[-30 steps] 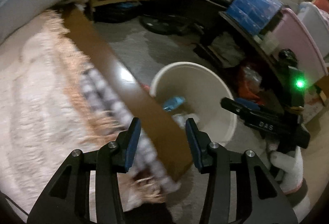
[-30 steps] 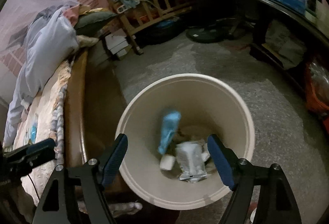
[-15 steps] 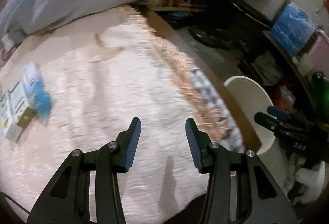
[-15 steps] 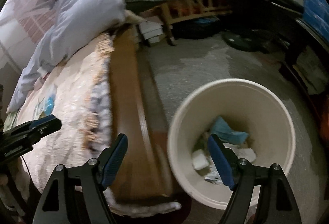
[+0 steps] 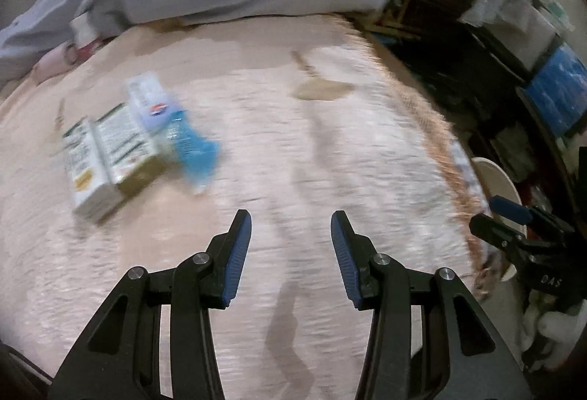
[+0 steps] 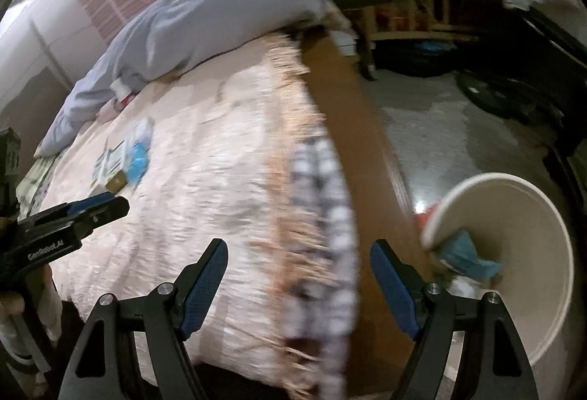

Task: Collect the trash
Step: 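Move both tools back over the cartons and wrappers on the bed, then grasp the green milk carton with the left tool while the right tool grasps the blue milk-candy wrapper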

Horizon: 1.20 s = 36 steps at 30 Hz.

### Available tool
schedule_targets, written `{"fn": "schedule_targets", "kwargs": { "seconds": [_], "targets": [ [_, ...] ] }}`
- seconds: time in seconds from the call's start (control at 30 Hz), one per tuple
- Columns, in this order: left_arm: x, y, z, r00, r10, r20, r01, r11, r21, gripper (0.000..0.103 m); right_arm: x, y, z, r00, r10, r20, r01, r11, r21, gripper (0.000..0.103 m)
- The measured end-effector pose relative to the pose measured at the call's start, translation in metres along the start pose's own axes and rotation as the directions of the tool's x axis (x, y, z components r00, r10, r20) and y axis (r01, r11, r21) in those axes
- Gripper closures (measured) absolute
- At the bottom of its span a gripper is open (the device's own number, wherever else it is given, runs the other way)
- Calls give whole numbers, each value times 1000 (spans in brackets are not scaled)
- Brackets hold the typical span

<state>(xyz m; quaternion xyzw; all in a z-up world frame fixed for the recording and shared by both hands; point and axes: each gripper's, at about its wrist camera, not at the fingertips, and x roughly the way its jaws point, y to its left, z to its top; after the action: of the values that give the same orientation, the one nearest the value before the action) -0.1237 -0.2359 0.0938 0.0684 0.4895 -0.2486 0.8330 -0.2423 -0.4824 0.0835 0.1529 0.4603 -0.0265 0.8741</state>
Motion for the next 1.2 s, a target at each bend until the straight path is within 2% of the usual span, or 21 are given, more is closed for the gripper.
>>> {"fn": "schedule_targets", "kwargs": {
  "seconds": [0.27,0.5,0.63,0.8,1.0,1.1,1.2],
  "targets": [
    [-14,90,0,995,104,-1,-102,983,-154,60,38,68,20,995,91,-42,-95,990,-102,25],
    [-15,160,5,994,111,-1,-105,940,-326,60,76,137,41,984,156,-87,-172,959,-226,26],
    [-7,182,12,996,89,-5,-84,918,-387,60,106,174,54,976,176,-128,-206,936,-284,25],
    [9,204,19,998,62,-12,-61,893,-446,60,135,202,63,975,156,-156,-202,919,-340,25],
    [31,210,33,998,55,-18,-57,887,-458,59,168,227,72,982,91,-167,-156,888,-432,25],
    [42,213,40,998,53,-22,-57,890,-453,57,177,231,77,985,77,-156,-140,881,-451,25],
    [43,220,46,999,25,-21,-32,878,-478,56,184,234,83,985,76,-153,-138,880,-455,25]
  ]
}}
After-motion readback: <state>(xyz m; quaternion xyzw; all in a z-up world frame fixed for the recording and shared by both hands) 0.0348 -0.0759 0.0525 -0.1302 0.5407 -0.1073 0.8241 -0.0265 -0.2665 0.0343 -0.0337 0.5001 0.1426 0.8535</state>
